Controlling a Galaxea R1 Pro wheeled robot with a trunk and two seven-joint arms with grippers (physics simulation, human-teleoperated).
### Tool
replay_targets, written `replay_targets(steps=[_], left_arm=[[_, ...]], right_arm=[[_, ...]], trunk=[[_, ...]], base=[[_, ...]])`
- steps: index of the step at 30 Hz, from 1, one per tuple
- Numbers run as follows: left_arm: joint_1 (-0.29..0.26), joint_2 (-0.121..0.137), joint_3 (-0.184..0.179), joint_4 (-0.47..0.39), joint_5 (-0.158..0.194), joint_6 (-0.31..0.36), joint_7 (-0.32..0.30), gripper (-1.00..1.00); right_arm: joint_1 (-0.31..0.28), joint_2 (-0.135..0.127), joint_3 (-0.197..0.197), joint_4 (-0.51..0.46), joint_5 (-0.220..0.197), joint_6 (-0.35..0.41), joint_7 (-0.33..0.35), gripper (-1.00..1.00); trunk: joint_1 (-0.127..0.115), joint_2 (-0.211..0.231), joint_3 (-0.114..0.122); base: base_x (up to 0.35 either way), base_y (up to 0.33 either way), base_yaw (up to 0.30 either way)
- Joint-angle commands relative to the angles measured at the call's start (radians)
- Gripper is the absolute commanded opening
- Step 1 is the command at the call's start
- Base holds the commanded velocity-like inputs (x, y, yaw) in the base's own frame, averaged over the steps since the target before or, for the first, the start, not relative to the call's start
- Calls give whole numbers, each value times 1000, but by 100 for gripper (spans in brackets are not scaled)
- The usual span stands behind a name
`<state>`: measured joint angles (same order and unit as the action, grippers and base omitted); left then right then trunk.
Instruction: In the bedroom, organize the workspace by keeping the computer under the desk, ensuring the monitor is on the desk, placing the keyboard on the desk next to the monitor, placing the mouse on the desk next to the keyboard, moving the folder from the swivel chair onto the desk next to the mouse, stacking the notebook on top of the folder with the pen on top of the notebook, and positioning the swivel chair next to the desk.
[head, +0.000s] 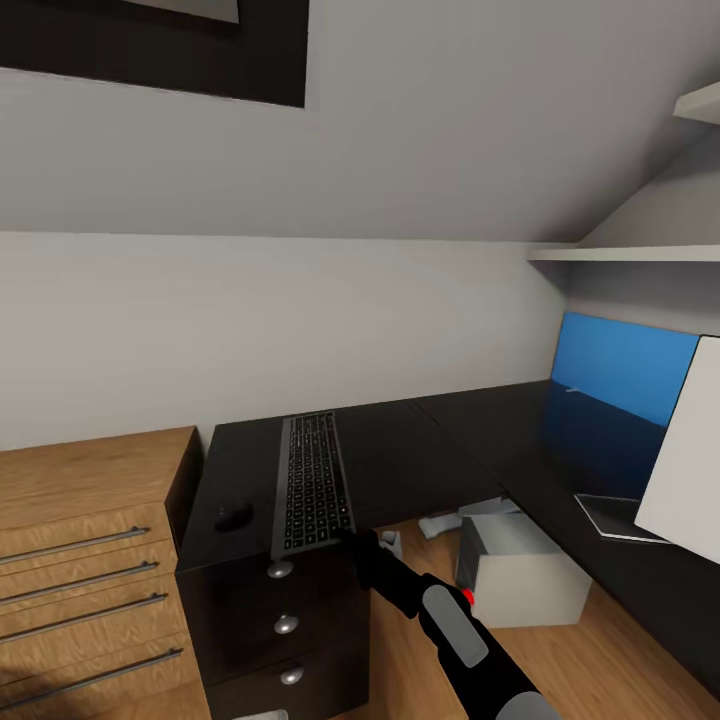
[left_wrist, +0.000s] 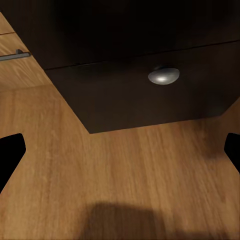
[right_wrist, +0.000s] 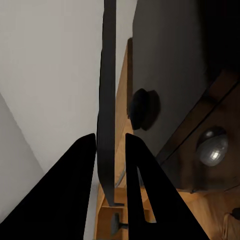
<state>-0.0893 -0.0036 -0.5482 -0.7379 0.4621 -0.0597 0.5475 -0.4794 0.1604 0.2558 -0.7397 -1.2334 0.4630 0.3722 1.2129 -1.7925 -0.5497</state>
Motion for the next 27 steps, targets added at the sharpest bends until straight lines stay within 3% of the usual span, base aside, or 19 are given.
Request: replay_targets(steps=[1, 3, 4, 20, 27], left_arm=[[-1, 1, -6, 0, 10, -6, 6, 100], [-1, 1, -6, 0, 10, -6, 5, 100], [-1, 1, -6, 0, 10, -6, 5, 100], [-1, 1, -6, -1, 10, -7, 6, 100], [-1, 1, -6, 0, 10, -6, 6, 100]], right_arm=[[-1, 0, 0, 0, -8, 4, 2, -100], [-1, 0, 0, 0, -8, 5, 2, -100], [-1, -1, 0, 0, -8, 5, 2, 100], [-1, -1, -1, 0, -9, 4, 2, 100], [-1, -2, -6, 0, -8, 3, 3, 100]], trunk=[[0, -1, -1], [0, -1, -1], [0, -1, -1], [0, -1, -1], [0, -1, -1]], base=[[1, 0, 0], [0, 0, 0], [0, 0, 0], [-4, -1, 0], [-223, -109, 0]])
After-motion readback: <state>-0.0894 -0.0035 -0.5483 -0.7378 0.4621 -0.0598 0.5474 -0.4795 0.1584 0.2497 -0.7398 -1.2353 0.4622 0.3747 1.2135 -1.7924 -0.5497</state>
